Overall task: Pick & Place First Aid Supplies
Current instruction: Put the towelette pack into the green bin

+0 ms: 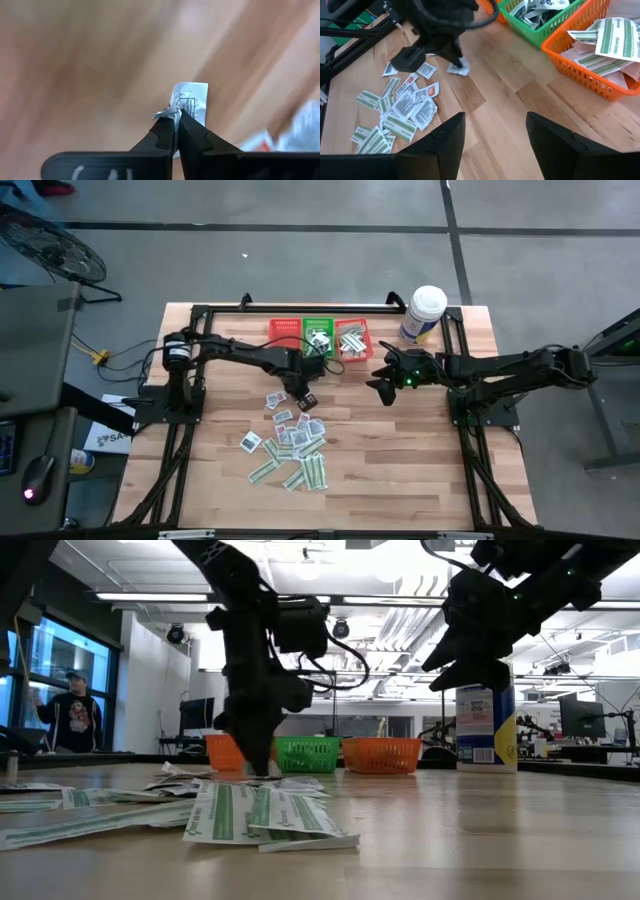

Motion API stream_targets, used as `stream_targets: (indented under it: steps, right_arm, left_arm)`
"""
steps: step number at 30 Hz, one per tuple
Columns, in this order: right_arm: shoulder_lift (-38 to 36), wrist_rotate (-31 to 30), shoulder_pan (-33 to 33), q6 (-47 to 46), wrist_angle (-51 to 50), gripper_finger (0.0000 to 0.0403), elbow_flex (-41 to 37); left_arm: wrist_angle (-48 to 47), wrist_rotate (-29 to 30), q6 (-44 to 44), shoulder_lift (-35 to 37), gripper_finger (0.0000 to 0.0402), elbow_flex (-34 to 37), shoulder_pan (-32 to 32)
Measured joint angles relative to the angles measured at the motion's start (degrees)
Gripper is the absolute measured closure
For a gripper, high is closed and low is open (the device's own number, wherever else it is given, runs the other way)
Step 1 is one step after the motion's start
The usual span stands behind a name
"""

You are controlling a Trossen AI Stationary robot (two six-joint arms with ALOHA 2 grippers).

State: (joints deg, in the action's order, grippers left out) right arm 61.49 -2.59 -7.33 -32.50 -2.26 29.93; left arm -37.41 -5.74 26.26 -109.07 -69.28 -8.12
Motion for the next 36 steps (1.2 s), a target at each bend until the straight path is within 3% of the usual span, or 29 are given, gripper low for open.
stream_targets:
  steps: [12,20,36]
  right_arm:
    - [0.0,0.02,0.0,-0.19,0.0,0.0199,0.0]
    - [0.0,0.01,0.0,-0.71,0.0,0.0199,-0.02]
    - [0.0,-0.35,0.0,-0.52,-0.02,0.0199,-0.11]
  left_arm:
    - [-11.91,-1.1,-4.28,-0.05,0.04,-14.6,-0.02]
    - [-15.14,7.84,-12.0,0.15,0.04,-24.41,-2.4]
    - [-10.2,5.8,-27.64,-0.28,0.0401,-25.85,-18.05]
